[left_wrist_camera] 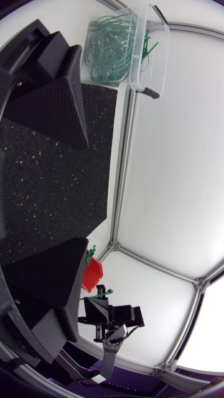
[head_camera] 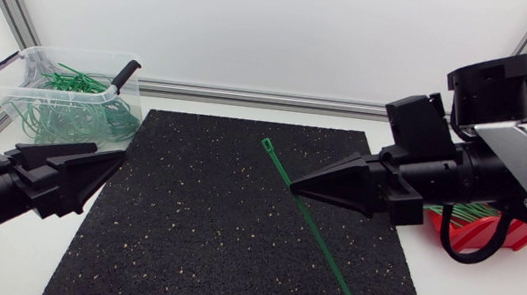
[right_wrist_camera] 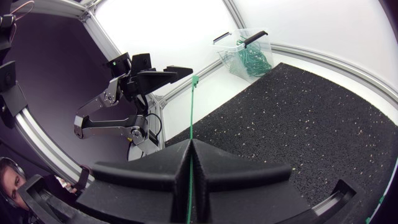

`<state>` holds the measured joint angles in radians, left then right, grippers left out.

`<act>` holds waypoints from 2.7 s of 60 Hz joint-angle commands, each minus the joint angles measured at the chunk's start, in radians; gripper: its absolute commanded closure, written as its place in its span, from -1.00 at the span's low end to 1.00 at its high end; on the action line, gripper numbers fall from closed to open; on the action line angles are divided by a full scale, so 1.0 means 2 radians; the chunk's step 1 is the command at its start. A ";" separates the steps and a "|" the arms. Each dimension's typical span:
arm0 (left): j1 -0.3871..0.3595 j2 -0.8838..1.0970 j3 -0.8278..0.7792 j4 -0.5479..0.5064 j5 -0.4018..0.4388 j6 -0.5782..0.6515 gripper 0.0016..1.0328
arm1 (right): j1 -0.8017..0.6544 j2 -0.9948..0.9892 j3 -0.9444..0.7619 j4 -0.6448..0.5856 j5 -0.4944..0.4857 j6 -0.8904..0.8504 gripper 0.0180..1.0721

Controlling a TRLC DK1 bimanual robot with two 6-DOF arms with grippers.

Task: Take a green cable tie from the red box, thread the tail through the head to close it, then place it in the transparent bin on the left.

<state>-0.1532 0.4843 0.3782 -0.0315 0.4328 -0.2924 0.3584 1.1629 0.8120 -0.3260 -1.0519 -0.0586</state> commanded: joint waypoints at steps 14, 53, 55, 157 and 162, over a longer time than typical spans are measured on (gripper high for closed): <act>-0.060 0.103 0.086 0.000 0.068 -0.052 -0.93 | 0.024 0.008 -0.050 0.133 -0.013 0.156 0.89; -0.106 0.266 0.154 0.196 0.248 -0.199 -0.92 | 0.044 0.032 -0.032 0.310 -0.010 0.338 0.89; -0.106 0.273 0.158 0.207 0.251 -0.208 -0.92 | 0.044 0.036 -0.032 0.316 -0.010 0.344 0.89; -0.152 0.398 0.220 0.276 0.222 -0.256 0.42 | 0.029 0.044 -0.050 0.369 0.002 0.376 0.89; -0.150 0.398 0.220 0.277 0.222 -0.256 0.42 | 0.031 0.045 -0.050 0.369 0.002 0.376 0.89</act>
<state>-0.4595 1.2671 0.7864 0.4992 0.8806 -0.7856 0.4107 1.2625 0.7342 0.3939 -1.0496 0.6662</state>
